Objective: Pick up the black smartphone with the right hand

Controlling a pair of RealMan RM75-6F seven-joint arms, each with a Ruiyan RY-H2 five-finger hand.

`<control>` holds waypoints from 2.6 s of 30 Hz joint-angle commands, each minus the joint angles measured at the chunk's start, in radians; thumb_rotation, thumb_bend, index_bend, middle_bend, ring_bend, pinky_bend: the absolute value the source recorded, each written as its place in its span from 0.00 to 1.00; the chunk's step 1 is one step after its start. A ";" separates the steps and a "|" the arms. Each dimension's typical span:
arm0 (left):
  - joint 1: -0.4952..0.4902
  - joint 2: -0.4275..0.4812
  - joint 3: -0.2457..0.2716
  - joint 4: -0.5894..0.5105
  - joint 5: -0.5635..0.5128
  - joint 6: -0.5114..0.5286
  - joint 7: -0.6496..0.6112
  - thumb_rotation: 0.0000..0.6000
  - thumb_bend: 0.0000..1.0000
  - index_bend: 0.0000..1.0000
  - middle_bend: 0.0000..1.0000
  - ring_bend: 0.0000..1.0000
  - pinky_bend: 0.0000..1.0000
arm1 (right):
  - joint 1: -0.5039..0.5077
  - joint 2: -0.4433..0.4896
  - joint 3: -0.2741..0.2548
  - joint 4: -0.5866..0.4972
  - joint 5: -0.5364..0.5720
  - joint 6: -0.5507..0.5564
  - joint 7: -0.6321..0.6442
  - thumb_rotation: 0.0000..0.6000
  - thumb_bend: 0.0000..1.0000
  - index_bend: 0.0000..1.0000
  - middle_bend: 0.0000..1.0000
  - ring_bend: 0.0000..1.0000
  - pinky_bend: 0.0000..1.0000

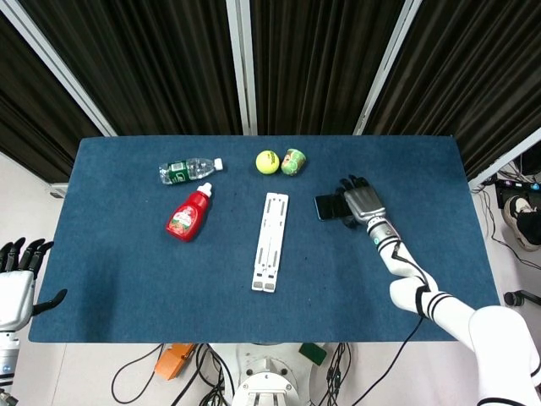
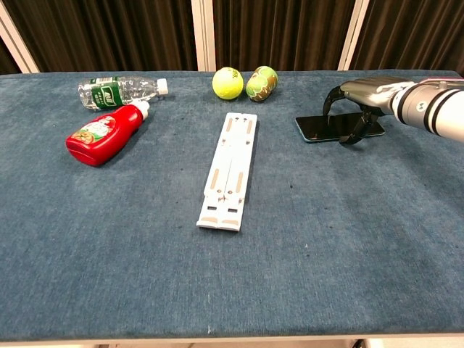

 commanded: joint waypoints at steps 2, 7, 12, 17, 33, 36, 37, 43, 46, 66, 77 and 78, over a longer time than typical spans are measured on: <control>-0.003 -0.004 0.000 0.006 -0.001 -0.005 -0.002 1.00 0.18 0.15 0.11 0.02 0.00 | 0.000 -0.003 -0.006 0.009 0.000 -0.004 0.000 1.00 0.39 0.32 0.15 0.00 0.13; -0.003 -0.008 0.000 0.014 -0.002 -0.006 -0.008 1.00 0.18 0.15 0.11 0.02 0.00 | 0.006 -0.011 -0.012 0.025 0.000 -0.015 -0.001 1.00 0.39 0.35 0.15 0.00 0.13; -0.002 -0.012 0.000 0.022 -0.002 -0.005 -0.014 1.00 0.18 0.15 0.11 0.02 0.00 | 0.021 -0.030 -0.020 0.058 -0.006 -0.027 -0.013 1.00 0.42 0.36 0.15 0.00 0.13; 0.000 -0.017 -0.001 0.032 -0.001 -0.002 -0.021 1.00 0.18 0.15 0.11 0.02 0.00 | 0.031 -0.035 -0.026 0.072 -0.013 -0.034 -0.019 1.00 0.60 0.36 0.15 0.00 0.13; 0.003 -0.025 -0.003 0.058 0.003 0.006 -0.044 1.00 0.18 0.15 0.11 0.02 0.00 | -0.025 0.152 -0.057 -0.200 0.002 -0.002 -0.082 1.00 0.85 0.47 0.16 0.02 0.13; 0.004 -0.026 -0.002 0.064 0.005 0.007 -0.052 1.00 0.18 0.15 0.11 0.02 0.00 | -0.043 0.241 -0.068 -0.330 0.031 0.003 -0.133 1.00 0.87 0.48 0.18 0.03 0.13; 0.004 -0.027 -0.002 0.067 0.005 0.007 -0.054 1.00 0.18 0.15 0.11 0.02 0.00 | -0.046 0.267 -0.072 -0.369 0.044 0.002 -0.150 1.00 0.87 0.48 0.18 0.03 0.13; 0.002 -0.037 -0.001 0.081 0.005 -0.001 -0.063 1.00 0.18 0.15 0.11 0.01 0.00 | -0.035 0.338 -0.105 -0.496 0.137 0.017 -0.301 1.00 0.89 0.47 0.18 0.03 0.13; 0.002 -0.039 0.000 0.082 0.009 0.000 -0.066 1.00 0.18 0.15 0.11 0.01 0.00 | -0.015 0.305 -0.111 -0.482 0.178 0.025 -0.354 1.00 0.89 0.46 0.18 0.03 0.13; 0.012 -0.035 0.000 0.091 0.016 0.018 -0.081 1.00 0.18 0.15 0.11 0.01 0.00 | 0.076 0.201 -0.108 -0.396 0.274 0.085 -0.454 1.00 0.89 0.01 0.16 0.00 0.07; -0.003 -0.035 -0.012 0.099 0.032 0.019 -0.096 1.00 0.18 0.15 0.11 0.01 0.00 | -0.226 0.525 -0.145 -0.801 0.071 0.589 -0.314 1.00 0.38 0.02 0.14 0.00 0.06; -0.005 -0.034 -0.012 0.098 0.035 0.019 -0.096 1.00 0.18 0.15 0.11 0.01 0.00 | -0.272 0.560 -0.159 -0.836 0.041 0.648 -0.288 1.00 0.35 0.01 0.14 0.00 0.06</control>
